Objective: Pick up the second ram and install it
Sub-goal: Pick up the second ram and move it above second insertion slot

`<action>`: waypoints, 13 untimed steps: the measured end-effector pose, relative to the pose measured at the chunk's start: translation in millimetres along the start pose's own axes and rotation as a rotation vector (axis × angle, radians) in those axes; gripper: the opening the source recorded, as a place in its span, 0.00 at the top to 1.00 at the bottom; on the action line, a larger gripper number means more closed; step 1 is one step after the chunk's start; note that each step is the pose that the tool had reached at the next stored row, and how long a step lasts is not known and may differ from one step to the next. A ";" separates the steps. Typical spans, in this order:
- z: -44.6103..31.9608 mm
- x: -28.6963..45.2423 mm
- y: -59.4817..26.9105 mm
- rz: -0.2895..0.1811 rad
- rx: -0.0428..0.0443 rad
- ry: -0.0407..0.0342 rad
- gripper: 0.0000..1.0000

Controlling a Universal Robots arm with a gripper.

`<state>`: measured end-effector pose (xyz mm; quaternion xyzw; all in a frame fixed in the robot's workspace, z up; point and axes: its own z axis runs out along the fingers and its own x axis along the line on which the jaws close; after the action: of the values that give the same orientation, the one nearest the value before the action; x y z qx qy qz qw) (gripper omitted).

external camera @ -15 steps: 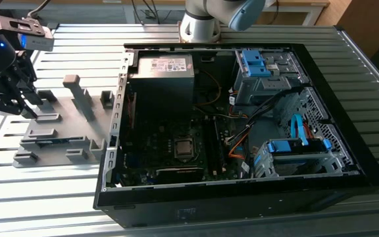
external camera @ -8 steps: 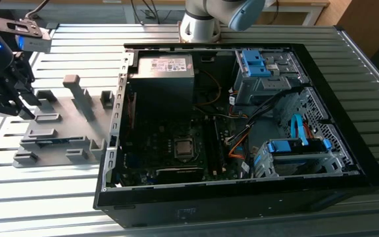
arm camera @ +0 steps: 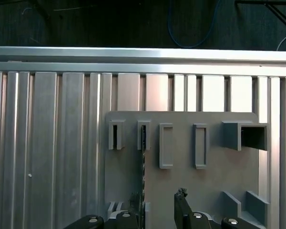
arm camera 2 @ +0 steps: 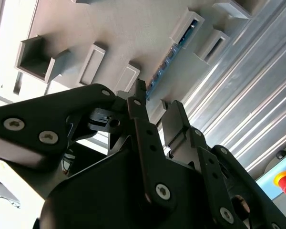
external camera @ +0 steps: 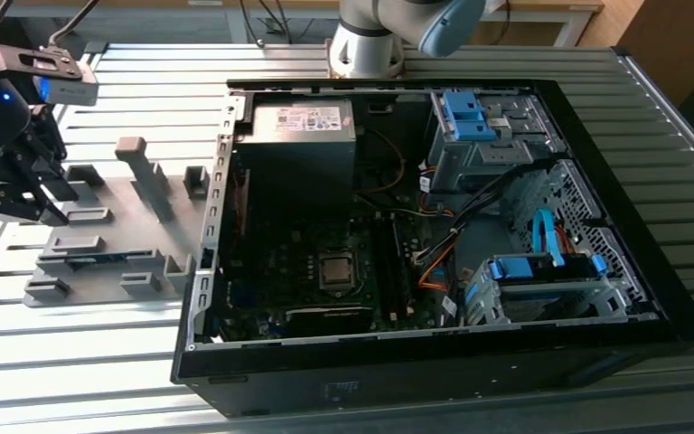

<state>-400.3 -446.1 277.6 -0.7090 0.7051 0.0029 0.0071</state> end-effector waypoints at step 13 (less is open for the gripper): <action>15.6 0.3 0.1 0.004 0.0001 0.0024 0.59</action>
<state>-400.3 -446.2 262.0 -0.7076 0.7066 0.0020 0.0063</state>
